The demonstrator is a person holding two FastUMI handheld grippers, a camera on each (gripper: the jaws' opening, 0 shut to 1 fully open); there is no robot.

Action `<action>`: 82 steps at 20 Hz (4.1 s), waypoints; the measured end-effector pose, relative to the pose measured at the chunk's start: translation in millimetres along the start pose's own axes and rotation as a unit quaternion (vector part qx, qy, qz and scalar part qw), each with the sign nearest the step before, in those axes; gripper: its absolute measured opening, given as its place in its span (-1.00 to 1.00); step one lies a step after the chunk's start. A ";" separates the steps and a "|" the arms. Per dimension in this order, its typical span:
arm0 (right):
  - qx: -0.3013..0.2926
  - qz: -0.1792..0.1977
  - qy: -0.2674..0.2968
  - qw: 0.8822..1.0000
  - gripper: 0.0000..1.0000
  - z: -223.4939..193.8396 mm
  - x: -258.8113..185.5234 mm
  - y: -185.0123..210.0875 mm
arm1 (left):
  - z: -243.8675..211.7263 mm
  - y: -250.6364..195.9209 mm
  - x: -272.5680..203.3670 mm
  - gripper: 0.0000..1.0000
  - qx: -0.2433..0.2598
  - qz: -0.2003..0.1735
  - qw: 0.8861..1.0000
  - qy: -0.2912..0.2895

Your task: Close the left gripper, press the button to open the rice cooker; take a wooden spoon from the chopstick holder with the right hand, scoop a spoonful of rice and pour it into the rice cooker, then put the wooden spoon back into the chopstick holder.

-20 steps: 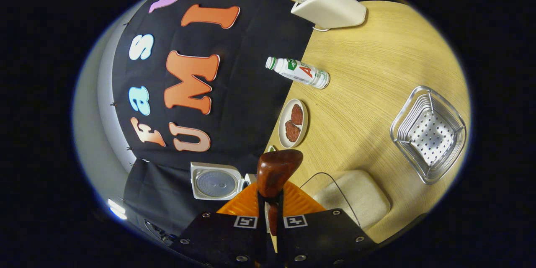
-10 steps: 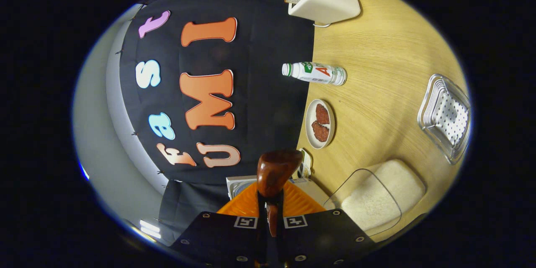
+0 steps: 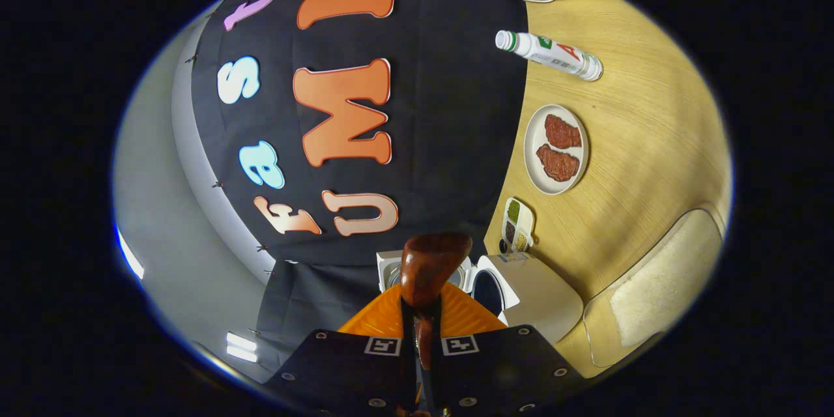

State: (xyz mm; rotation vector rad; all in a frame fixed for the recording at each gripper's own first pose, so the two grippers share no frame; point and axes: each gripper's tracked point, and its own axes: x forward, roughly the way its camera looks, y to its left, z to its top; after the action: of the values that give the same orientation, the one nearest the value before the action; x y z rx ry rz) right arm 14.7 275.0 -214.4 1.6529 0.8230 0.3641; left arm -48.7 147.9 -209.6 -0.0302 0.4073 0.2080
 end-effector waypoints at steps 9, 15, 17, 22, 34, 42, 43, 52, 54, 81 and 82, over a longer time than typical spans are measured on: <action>-0.070 -0.018 0.028 0.997 -0.82 -48.7 104.8 27.6 | 17.7 54.9 -35.8 0.97 0.094 0.054 0.993 -0.054; -0.158 -0.065 0.019 0.985 -0.83 -59.0 160.2 14.3 | 6.9 79.7 -38.0 1.00 0.086 0.071 0.993 -0.037; -0.202 -0.082 0.022 0.976 -0.84 -64.4 174.5 8.3 | 3.9 87.3 -38.4 1.00 0.082 0.077 0.993 -0.033; -0.301 -0.115 0.029 0.946 -0.83 -79.3 202.0 -0.3 | 4.2 96.0 -33.2 1.00 0.083 0.086 0.992 -0.028; -0.447 -0.130 0.036 0.884 -0.83 -94.2 223.2 -2.1 | 4.2 103.1 -19.1 1.00 0.089 0.082 0.992 -0.023; -0.518 -0.113 0.029 0.847 -0.84 -95.5 227.8 21.0 | 4.8 95.9 -11.0 0.99 0.087 0.074 0.993 -0.023; -0.528 -0.108 0.028 0.842 -0.84 -96.6 229.5 24.4 | 3.7 95.4 -10.5 0.99 0.086 0.072 0.993 -0.022; -0.616 -0.073 0.031 0.784 -0.83 -115.9 231.2 45.8 | 4.2 97.4 -8.4 0.99 0.087 0.072 0.993 -0.019; -0.637 -0.064 0.035 0.767 -0.83 -124.1 231.7 49.1 | 4.3 96.8 -8.7 0.99 0.086 0.069 0.994 -0.019; -0.653 -0.037 0.035 0.756 -0.82 -118.0 163.1 67.4 | -6.6 74.6 -6.5 1.00 0.098 0.048 0.994 -0.010; -0.645 -0.043 0.029 0.763 -0.83 -106.0 153.4 66.5 | -6.6 67.7 -6.8 0.99 0.099 0.044 0.994 -0.011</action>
State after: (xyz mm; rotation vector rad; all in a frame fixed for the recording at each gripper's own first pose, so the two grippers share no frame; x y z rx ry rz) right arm 75.8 453.4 -154.0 0.2935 0.4476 0.7078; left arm -71.4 212.4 -212.2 0.1859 0.4060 0.2532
